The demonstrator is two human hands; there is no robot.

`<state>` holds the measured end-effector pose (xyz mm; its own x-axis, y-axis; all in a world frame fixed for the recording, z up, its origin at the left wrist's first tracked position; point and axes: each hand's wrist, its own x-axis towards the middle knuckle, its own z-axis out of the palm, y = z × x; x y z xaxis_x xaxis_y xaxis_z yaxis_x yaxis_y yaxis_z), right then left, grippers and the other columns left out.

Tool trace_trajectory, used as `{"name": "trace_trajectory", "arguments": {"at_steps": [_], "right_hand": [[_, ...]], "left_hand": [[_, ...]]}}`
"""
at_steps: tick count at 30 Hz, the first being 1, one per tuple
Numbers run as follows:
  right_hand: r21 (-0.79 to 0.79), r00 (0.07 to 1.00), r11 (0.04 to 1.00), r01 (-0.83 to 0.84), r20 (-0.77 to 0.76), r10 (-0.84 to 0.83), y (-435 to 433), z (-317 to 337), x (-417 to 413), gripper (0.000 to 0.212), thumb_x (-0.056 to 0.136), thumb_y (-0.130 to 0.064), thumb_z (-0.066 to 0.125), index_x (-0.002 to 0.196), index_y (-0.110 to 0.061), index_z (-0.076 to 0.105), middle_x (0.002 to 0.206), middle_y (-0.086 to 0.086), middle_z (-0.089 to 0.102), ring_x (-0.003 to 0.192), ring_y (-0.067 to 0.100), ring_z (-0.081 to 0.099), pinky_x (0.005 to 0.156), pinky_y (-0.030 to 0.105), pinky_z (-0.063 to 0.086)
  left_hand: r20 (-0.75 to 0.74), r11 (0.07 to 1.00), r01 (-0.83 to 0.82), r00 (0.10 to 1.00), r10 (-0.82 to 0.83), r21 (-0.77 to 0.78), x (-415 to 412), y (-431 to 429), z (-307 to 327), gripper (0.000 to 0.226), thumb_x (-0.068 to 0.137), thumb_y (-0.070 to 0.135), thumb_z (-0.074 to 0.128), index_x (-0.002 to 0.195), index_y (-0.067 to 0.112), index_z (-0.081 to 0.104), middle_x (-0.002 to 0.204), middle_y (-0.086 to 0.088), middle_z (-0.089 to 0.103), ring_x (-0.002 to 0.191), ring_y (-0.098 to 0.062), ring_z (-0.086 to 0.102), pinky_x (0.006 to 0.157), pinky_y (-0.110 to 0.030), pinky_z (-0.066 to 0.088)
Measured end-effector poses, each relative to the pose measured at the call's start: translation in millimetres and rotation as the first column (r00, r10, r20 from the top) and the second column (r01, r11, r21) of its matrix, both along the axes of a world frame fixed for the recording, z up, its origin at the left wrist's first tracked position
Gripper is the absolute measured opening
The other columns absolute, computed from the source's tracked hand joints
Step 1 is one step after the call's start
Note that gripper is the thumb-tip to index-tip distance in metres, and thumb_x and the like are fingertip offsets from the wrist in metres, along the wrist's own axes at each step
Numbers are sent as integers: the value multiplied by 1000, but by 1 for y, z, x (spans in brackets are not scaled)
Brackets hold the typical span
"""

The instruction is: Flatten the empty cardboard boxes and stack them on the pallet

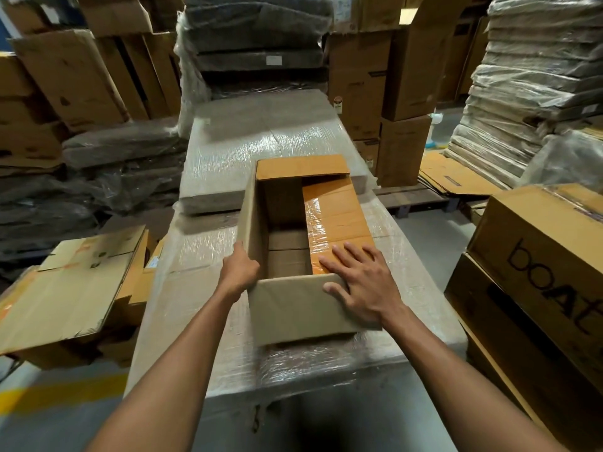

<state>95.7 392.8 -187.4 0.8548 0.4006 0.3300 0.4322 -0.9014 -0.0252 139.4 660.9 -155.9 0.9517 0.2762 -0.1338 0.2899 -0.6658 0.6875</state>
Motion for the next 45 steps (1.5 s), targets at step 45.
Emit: {"name": "trace_trajectory", "arguments": {"at_steps": [45], "right_hand": [[9,997,1000,23,-73,-22,29,15,18,37,88,-53,70,107,-23,59,105,-1,72,97,23,68,84,41,47]], "left_hand": [[155,743,417,811,-564,524,-26,-43,3,58,93,56,62,140,25,48,128,-4,62,114,-22,60,98,-40,46]]}}
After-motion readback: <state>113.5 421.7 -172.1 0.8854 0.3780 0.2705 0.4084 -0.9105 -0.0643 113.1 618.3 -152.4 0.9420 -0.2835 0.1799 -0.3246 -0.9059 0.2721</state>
